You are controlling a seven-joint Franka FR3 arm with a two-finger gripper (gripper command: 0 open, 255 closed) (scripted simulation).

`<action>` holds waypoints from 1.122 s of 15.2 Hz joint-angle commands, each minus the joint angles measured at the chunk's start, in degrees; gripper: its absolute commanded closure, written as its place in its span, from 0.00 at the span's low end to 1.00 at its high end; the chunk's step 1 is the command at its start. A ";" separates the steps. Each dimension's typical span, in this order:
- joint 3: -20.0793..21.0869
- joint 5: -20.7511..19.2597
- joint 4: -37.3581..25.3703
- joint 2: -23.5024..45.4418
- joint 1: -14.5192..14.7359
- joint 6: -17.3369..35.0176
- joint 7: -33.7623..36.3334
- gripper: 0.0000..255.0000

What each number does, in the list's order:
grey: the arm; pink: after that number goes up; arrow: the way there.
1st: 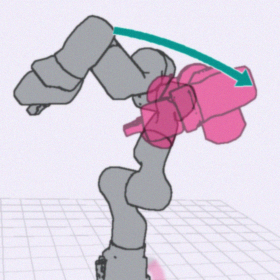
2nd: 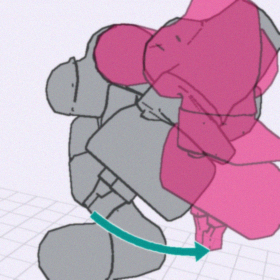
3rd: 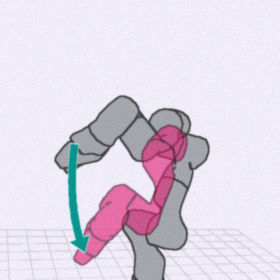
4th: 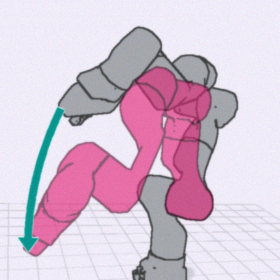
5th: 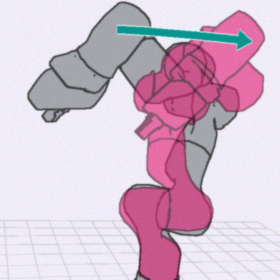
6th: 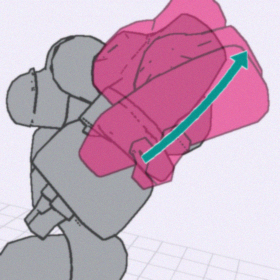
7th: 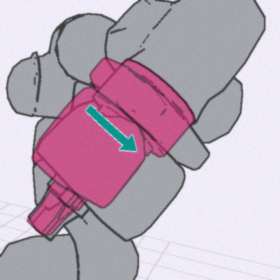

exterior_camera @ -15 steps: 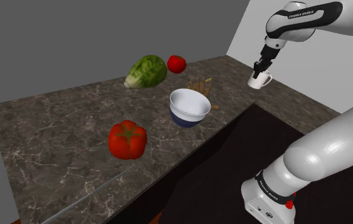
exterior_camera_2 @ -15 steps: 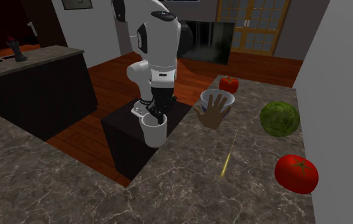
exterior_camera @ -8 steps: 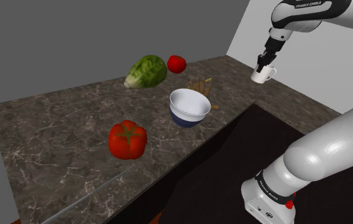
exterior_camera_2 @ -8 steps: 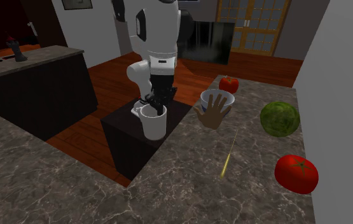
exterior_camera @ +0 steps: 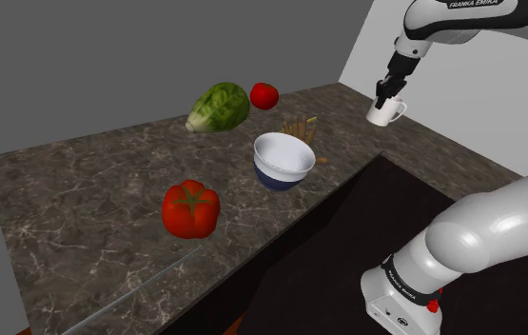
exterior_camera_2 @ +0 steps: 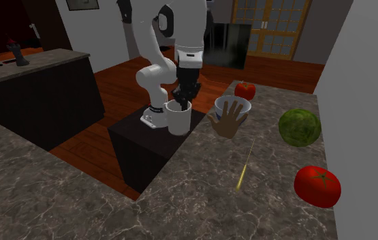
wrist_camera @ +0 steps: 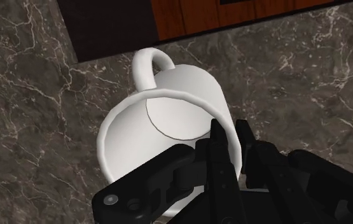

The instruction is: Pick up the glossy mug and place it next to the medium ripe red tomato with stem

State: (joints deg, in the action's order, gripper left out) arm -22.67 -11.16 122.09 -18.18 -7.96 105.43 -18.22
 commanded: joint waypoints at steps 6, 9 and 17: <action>7.75 0.66 6.96 -6.82 2.82 -1.14 10.69 1.00; 11.01 1.75 8.84 -8.77 4.25 -1.73 14.94 1.00; 19.72 5.92 11.06 -11.07 8.65 -2.95 26.08 1.00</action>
State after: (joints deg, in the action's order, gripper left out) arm -4.24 -5.96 133.22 -29.58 -0.02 102.35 6.12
